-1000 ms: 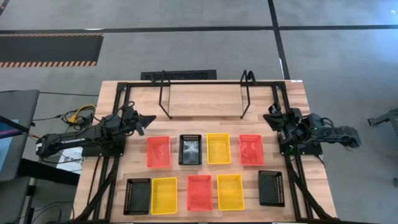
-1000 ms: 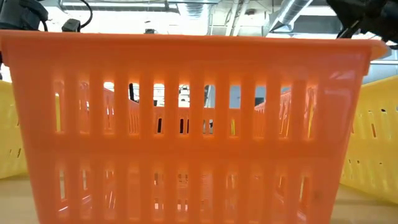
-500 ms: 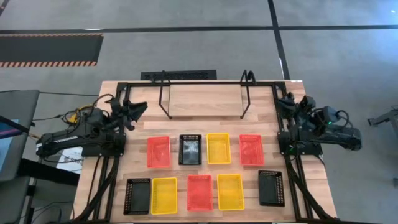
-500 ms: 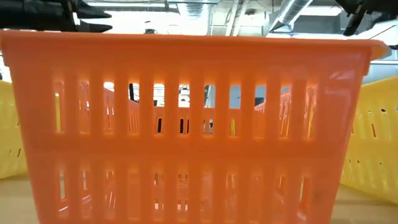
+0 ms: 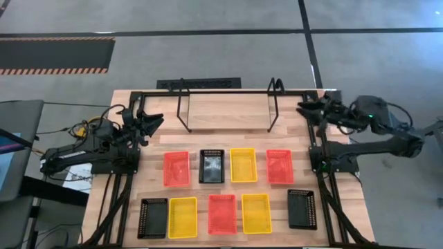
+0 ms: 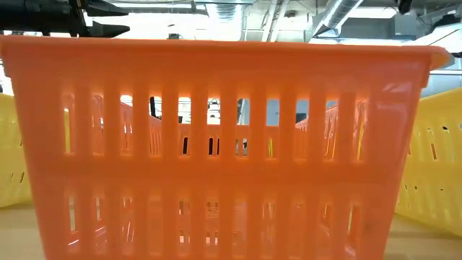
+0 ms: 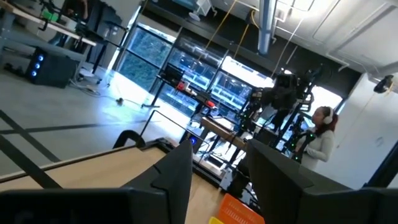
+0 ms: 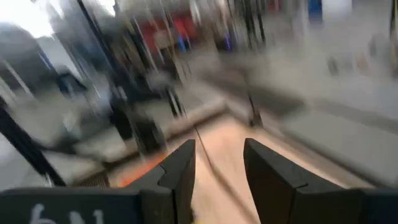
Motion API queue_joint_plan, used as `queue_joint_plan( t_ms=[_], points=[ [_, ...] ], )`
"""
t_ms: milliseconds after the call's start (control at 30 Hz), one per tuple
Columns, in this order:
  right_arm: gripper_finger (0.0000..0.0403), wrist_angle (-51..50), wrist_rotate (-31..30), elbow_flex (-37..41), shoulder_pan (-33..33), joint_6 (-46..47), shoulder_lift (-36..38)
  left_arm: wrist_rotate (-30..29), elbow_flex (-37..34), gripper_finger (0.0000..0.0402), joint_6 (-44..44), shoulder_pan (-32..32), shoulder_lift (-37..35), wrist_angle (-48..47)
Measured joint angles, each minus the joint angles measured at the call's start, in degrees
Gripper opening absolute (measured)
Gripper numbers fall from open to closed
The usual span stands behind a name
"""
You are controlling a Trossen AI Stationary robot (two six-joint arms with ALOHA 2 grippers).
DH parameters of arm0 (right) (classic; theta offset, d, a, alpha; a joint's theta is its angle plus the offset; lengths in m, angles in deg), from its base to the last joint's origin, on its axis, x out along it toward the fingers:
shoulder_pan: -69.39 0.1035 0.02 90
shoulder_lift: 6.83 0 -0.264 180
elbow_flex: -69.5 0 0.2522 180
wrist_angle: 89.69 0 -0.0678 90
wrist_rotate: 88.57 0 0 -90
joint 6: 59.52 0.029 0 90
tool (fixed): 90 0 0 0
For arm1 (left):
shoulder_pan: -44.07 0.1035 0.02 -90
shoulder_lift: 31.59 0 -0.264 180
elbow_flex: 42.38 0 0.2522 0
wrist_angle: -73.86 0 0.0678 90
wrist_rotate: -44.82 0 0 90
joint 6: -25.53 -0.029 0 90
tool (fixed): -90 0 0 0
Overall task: Stack baskets on shelf by color
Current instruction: Put the top right orange bin on the shelf
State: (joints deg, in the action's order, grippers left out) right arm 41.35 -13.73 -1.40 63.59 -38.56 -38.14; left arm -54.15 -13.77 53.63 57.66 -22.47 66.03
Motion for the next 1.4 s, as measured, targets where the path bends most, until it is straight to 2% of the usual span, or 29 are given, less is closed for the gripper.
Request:
queue_joint_plan(
  t_ms=[267, 467, 633, 900, 1100, 1233, 1400],
  points=[
    [0.0160, -36.22, -0.04, -15.09, -0.21, 16.13, -17.01, 0.20, 0.04, 0.0140, 0.09, 0.00, -0.02, 0.00],
    [0.0178, -54.83, 1.54, -17.18, -1.73, 30.13, -26.89, 0.60, 0.04, 0.0140, 0.15, 0.00, -0.02, 0.00],
    [0.0192, -52.52, 8.31, -13.76, -1.67, 31.56, -31.43, 1.38, 0.04, 0.0140, 0.17, 0.00, -0.02, -0.02],
    [0.0189, -52.03, 15.02, -7.48, 0.77, 34.69, -38.26, 2.82, 0.04, 0.0140, 0.24, 0.00, -0.01, -0.02],
    [0.0191, -42.62, 19.72, 0.09, 4.63, 40.16, -39.12, 3.21, 0.04, 0.0140, 0.41, 0.01, -0.02, 0.00],
    [0.0189, -34.41, 20.03, 5.72, 7.72, 44.91, -38.70, 3.21, 0.07, 0.0140, 0.38, 0.02, -0.01, 0.00],
    [0.0187, -30.66, 20.65, 10.61, 10.29, 49.74, -38.75, 3.19, 0.07, 0.0140, 0.13, 0.00, 0.00, 0.00]
  ],
)
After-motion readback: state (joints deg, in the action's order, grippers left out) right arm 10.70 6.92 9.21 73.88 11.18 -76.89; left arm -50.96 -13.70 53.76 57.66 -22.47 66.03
